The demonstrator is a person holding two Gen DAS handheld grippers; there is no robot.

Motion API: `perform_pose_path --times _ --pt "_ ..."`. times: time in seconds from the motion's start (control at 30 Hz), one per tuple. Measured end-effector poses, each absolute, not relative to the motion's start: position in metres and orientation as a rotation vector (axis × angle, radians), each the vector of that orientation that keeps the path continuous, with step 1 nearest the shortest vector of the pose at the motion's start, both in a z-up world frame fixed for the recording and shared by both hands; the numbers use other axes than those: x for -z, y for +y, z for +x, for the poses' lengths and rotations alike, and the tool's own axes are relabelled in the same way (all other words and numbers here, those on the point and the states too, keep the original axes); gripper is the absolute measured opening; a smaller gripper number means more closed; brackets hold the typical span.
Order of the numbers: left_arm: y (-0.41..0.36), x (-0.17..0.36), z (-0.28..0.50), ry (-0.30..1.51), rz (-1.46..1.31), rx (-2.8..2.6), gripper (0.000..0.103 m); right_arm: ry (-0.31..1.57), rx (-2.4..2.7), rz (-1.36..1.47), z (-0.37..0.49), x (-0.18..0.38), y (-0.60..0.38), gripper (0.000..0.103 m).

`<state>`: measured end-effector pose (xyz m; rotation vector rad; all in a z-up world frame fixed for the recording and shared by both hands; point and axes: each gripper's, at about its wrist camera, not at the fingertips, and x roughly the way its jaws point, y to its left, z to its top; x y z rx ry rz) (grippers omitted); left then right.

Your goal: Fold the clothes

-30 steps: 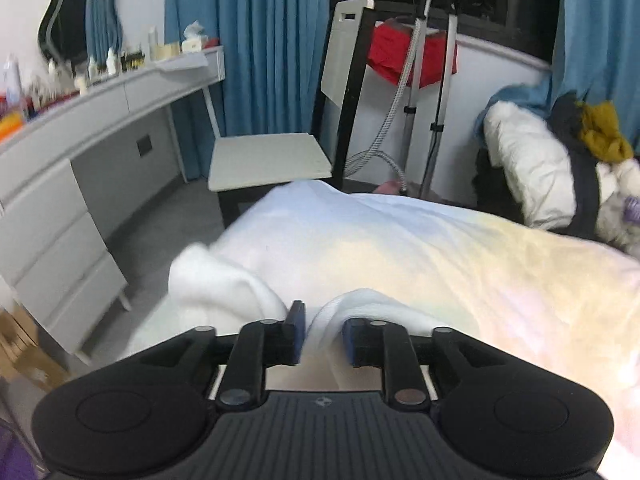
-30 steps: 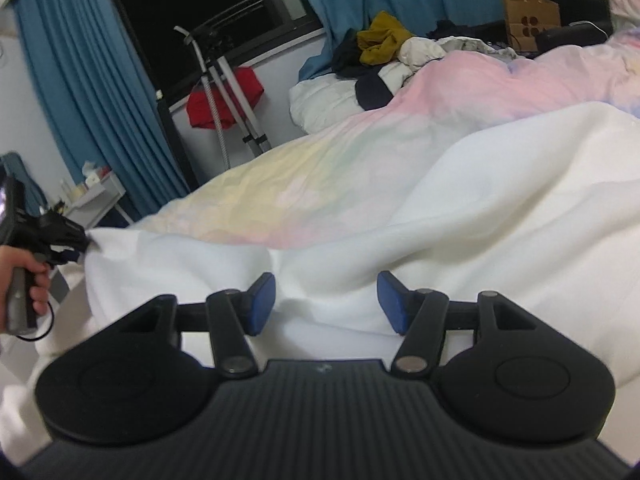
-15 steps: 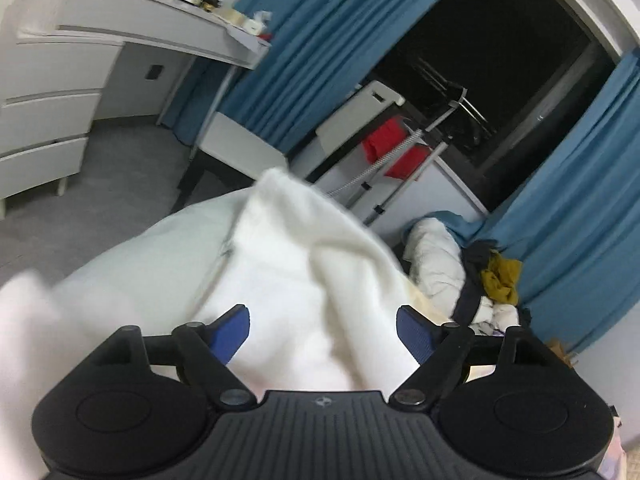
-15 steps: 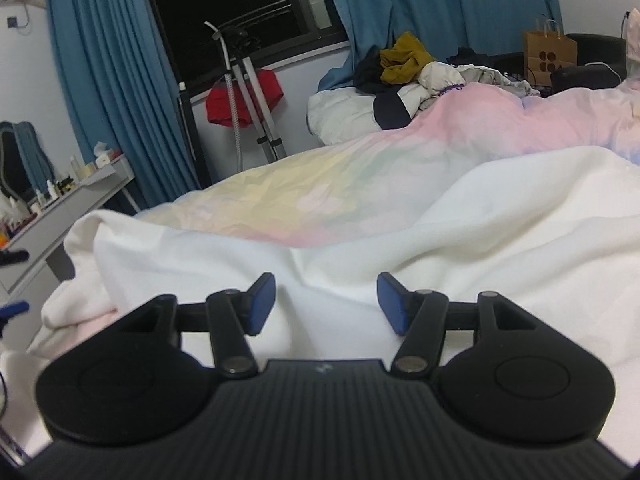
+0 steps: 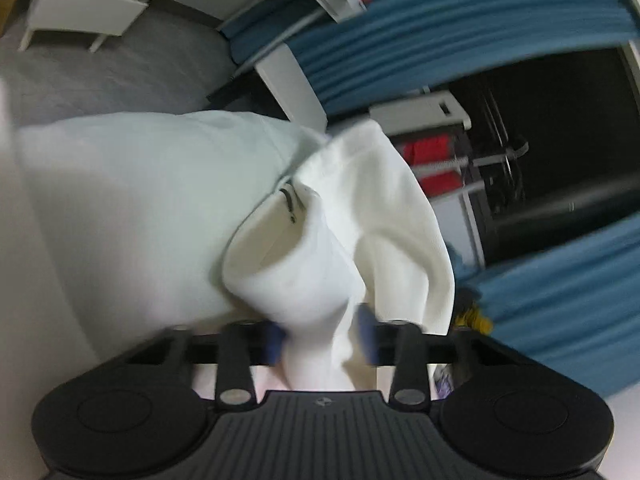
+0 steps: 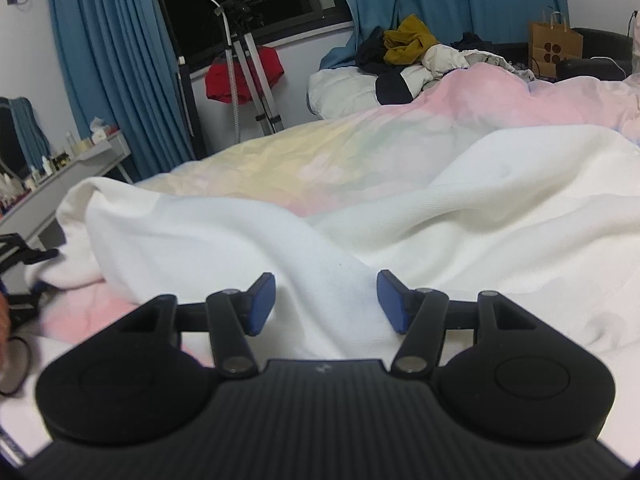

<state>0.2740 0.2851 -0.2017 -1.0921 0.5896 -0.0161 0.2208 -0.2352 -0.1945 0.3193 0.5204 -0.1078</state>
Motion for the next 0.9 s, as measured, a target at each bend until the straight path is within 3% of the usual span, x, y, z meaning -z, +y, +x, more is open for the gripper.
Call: perform_pose_path --times 0.07,0.33,0.57,0.67,0.83,0.9 --pt "0.291 0.186 0.263 0.539 -1.067 0.014 0.005 0.53 0.12 0.315 0.226 0.199 -0.236 0.059" --pt "0.362 0.138 0.211 0.277 -1.199 -0.079 0.004 0.52 0.14 0.288 0.23 0.199 -0.234 0.059" --pt "0.415 0.206 0.186 0.532 -1.116 -0.336 0.004 0.562 0.183 0.256 0.233 0.203 -0.238 0.058" --pt "0.43 0.214 0.171 0.544 -1.148 -0.313 0.005 0.592 0.193 0.272 0.237 0.21 -0.243 0.058" --pt "0.405 0.175 0.173 0.508 -0.934 -0.29 0.007 0.596 0.193 0.287 0.237 0.208 -0.245 0.058" --pt "0.385 0.158 0.182 0.513 -0.848 -0.259 0.02 0.597 0.192 0.293 0.236 0.205 -0.246 0.058"
